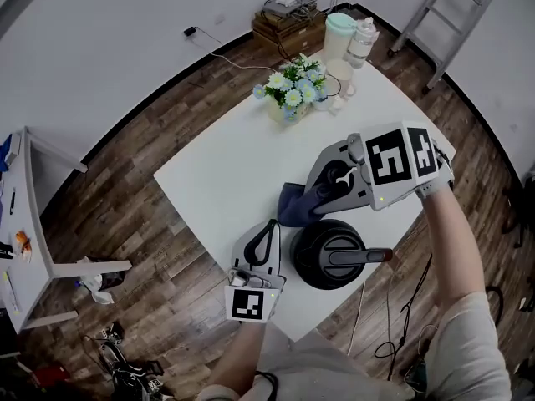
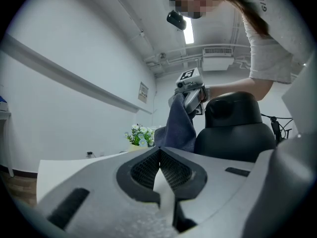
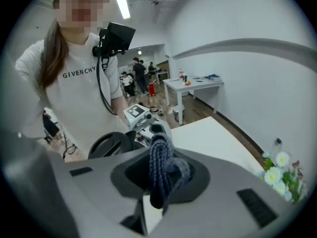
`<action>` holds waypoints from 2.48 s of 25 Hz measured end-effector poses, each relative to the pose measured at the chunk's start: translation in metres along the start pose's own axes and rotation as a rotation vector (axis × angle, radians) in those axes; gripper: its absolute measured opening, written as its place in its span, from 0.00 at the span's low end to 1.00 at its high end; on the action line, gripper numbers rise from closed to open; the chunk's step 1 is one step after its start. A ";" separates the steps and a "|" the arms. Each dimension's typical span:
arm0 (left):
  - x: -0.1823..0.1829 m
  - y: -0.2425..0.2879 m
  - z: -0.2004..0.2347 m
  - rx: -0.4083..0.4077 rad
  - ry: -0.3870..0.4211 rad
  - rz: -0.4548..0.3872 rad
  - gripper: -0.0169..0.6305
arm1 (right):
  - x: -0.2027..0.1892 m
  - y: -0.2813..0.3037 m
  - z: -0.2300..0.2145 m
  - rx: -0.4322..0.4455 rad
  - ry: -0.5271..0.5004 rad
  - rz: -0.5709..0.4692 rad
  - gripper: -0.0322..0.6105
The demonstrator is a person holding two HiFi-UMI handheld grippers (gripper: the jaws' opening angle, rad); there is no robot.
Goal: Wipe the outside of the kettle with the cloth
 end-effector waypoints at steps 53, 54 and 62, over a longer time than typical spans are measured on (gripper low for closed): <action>-0.008 -0.095 0.040 0.194 -0.082 -0.022 0.04 | 0.010 0.148 -0.005 0.524 0.106 0.276 0.13; -0.006 -0.094 0.039 0.189 -0.082 -0.026 0.04 | 0.025 0.130 -0.009 0.481 0.123 0.156 0.13; 0.018 -0.086 0.023 0.119 -0.075 -0.042 0.04 | 0.021 0.025 0.020 0.188 0.168 -0.108 0.13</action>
Point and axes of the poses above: the fingertips, and each gripper's own axes: y forward along the fingers, z to its left, x out of its top, the point moved 3 cm from there along -y, backward along the fingers
